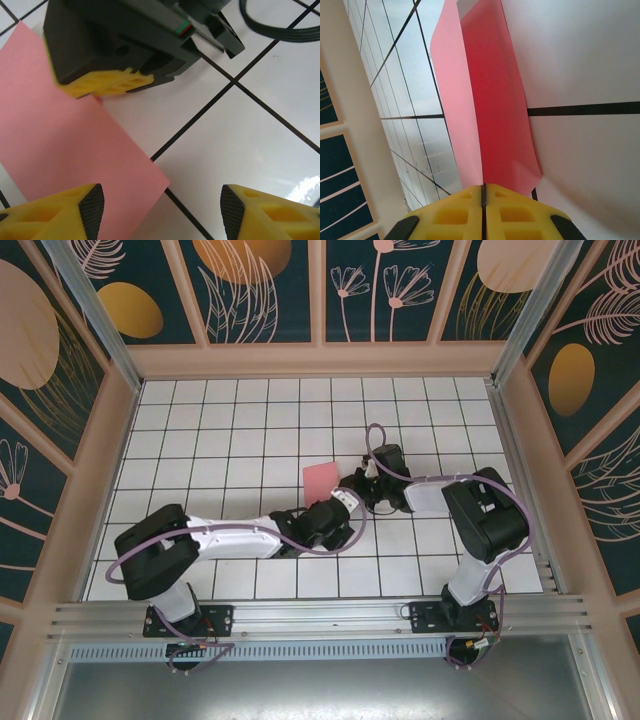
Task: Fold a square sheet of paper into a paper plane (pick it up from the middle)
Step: Third fold the triangle at the center of the table.
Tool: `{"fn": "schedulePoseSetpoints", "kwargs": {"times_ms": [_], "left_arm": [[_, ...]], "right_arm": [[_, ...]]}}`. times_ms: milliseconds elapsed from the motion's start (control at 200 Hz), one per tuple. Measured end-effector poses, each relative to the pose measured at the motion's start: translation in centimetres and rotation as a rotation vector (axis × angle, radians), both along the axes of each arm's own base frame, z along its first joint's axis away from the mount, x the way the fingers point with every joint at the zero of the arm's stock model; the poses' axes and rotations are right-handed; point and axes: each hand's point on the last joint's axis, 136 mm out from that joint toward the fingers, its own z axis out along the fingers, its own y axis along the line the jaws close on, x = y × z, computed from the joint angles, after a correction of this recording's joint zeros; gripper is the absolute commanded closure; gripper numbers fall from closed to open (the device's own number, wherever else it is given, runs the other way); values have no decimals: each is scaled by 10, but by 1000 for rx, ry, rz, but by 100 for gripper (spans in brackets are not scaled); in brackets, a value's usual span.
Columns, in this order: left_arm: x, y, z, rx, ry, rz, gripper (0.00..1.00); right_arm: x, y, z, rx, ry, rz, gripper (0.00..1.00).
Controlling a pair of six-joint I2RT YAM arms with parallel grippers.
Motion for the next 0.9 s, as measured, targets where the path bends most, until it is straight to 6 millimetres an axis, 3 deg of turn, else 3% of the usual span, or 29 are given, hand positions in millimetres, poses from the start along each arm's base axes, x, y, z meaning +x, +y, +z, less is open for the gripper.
{"fn": "schedulePoseSetpoints", "kwargs": {"times_ms": [255,490,686,901], "left_arm": [[8,7,-3,73,-59,22,50],[6,16,-4,77,-61,36,81],[6,17,3,67,-74,40,100],[8,19,3,73,-82,45,100]], "right_arm": [[-1,0,-1,-4,0,2,89],[-2,-1,-3,-11,9,4,89],[-4,-3,-5,-21,19,5,89],[-7,-4,-8,-32,30,8,85]]}}
